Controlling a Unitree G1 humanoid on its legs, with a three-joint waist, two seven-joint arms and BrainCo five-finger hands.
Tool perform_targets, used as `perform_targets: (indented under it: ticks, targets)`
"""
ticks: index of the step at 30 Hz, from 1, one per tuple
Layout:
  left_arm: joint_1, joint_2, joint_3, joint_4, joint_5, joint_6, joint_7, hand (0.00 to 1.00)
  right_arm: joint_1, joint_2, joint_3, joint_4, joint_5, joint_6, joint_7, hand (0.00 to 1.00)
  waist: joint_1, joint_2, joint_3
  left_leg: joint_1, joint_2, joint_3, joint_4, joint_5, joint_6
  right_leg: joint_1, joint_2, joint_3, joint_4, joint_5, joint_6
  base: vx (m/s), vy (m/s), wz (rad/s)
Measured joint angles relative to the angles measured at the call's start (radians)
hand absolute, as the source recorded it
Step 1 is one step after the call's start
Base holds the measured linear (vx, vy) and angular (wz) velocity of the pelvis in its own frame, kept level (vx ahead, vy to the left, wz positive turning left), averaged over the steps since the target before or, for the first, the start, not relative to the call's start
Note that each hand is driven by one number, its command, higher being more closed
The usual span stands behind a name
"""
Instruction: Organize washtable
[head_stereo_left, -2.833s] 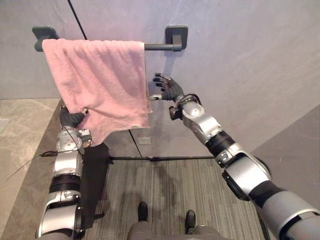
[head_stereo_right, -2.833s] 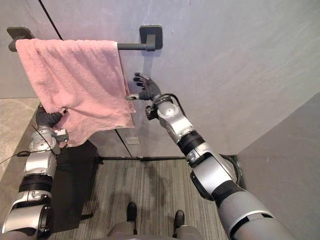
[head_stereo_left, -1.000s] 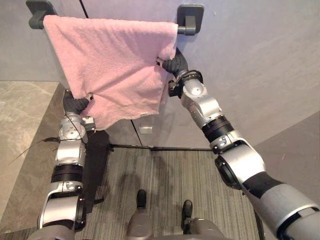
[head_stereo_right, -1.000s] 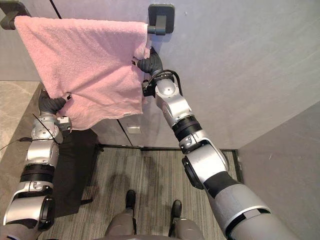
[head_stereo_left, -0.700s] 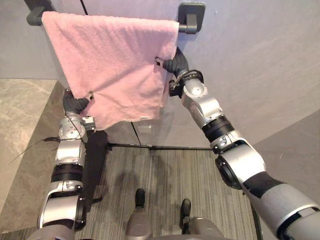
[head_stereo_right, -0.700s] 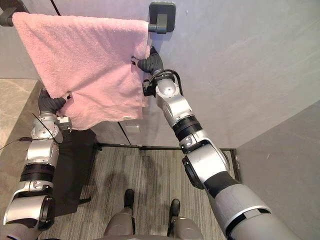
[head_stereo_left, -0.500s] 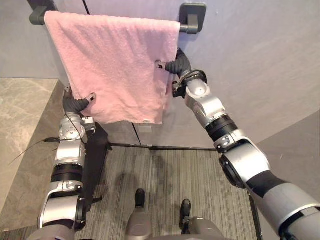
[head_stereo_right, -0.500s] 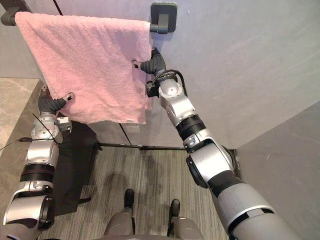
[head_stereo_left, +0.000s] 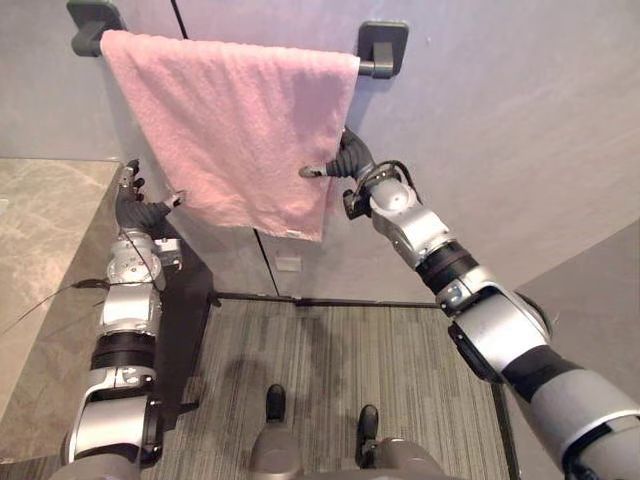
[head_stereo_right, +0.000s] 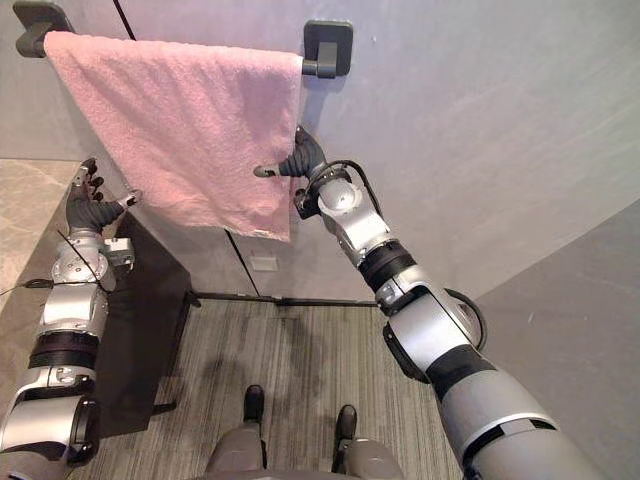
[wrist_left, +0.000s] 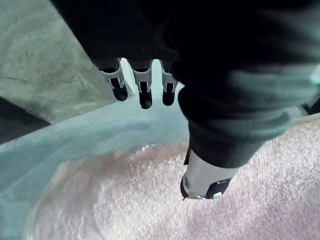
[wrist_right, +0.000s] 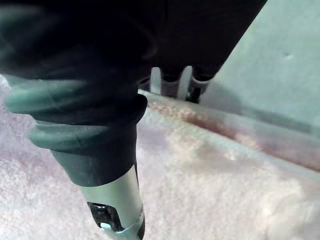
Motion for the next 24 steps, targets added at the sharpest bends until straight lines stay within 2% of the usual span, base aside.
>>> perform_targets:
  ticks: [2,4,6,10,12,14,15,17,20,22,24]
  targets:
    - [0.013,0.025,0.018,0.000,0.000,0.000,0.000,0.00,0.013,-0.025,0.000,0.018,-0.001,0.000,0.009,0.00,-0.002,-0.012,-0.009,0.002,0.001,0.000,0.000,0.000,0.000,0.002,0.001,0.002,-0.003,0.000,0.000,0.00,0.000,0.00]
    - [0.022,0.054,0.040,0.000,0.000,0.000,0.001,0.00,0.055,-0.086,-0.013,0.032,-0.003,0.001,0.016,0.00,-0.001,-0.025,-0.026,0.004,-0.001,0.000,0.000,0.000,0.000,0.005,-0.001,0.001,-0.004,0.000,0.000,0.00,0.000,0.00]
    - [0.044,0.068,0.095,-0.005,0.000,0.000,0.004,0.00,0.107,-0.126,-0.068,0.032,-0.003,0.002,0.018,0.00,-0.004,-0.031,-0.037,0.012,-0.003,0.001,0.000,0.000,0.000,0.013,-0.002,0.003,-0.007,0.000,0.000,0.00,0.000,0.00]
    - [0.113,0.071,0.240,-0.043,0.003,0.001,0.040,0.00,0.226,-0.200,-0.295,0.021,-0.002,0.013,-0.003,0.00,-0.003,-0.025,-0.073,0.014,-0.005,0.001,0.000,-0.001,0.000,0.017,-0.004,0.003,-0.012,0.000,0.000,0.00,0.000,0.00]
    - [0.166,0.071,0.328,-0.130,0.010,0.008,0.072,0.00,0.272,-0.212,-0.491,-0.003,-0.001,0.020,-0.050,0.00,-0.004,-0.013,-0.095,0.014,-0.004,0.002,0.000,-0.001,0.000,0.017,-0.003,0.005,-0.014,0.000,0.001,-0.01,0.002,-0.02]
    - [0.188,0.071,0.366,-0.188,0.018,0.009,0.096,0.00,0.299,-0.211,-0.582,-0.070,-0.003,0.025,-0.090,0.00,-0.003,-0.004,-0.107,0.014,-0.004,0.004,0.000,-0.001,0.000,0.017,-0.002,0.009,-0.019,0.000,0.001,-0.01,0.003,-0.05]
    - [0.223,0.070,0.404,-0.273,0.027,0.010,0.124,0.00,0.332,-0.213,-0.656,-0.194,-0.009,0.027,-0.132,0.00,-0.005,0.011,-0.124,0.016,-0.004,0.006,0.000,-0.001,0.000,0.018,-0.002,0.011,-0.020,0.000,0.001,-0.01,0.003,-0.06]
    - [0.250,0.066,0.410,-0.362,0.036,0.012,0.142,0.00,0.352,-0.216,-0.686,-0.324,-0.032,0.027,-0.166,0.00,-0.007,0.028,-0.143,0.021,-0.004,0.008,0.000,-0.001,0.000,0.021,-0.004,0.009,-0.019,0.000,0.001,0.00,0.002,-0.02]
    - [0.265,0.038,0.382,-0.489,0.055,0.018,0.153,0.00,0.356,-0.215,-0.659,-0.482,-0.066,0.022,-0.199,0.00,-0.021,0.053,-0.166,0.038,-0.010,0.007,-0.001,-0.001,0.000,0.037,-0.009,0.004,-0.018,-0.002,0.005,-0.01,0.010,0.03]
    - [0.272,0.034,0.299,-0.580,0.056,0.018,0.143,0.00,0.356,-0.210,-0.580,-0.607,-0.074,-0.006,-0.200,0.00,-0.033,0.066,-0.177,0.051,-0.017,0.006,-0.001,-0.001,0.001,0.052,-0.017,-0.004,-0.017,-0.007,0.016,-0.04,0.023,0.04]
    - [0.272,0.034,0.229,-0.631,0.055,0.018,0.117,0.00,0.356,-0.196,-0.526,-0.680,-0.079,-0.021,-0.197,0.00,-0.035,0.066,-0.179,0.062,-0.019,0.011,-0.001,-0.003,-0.001,0.054,-0.020,0.000,-0.017,-0.010,0.020,-0.07,0.029,-0.04]
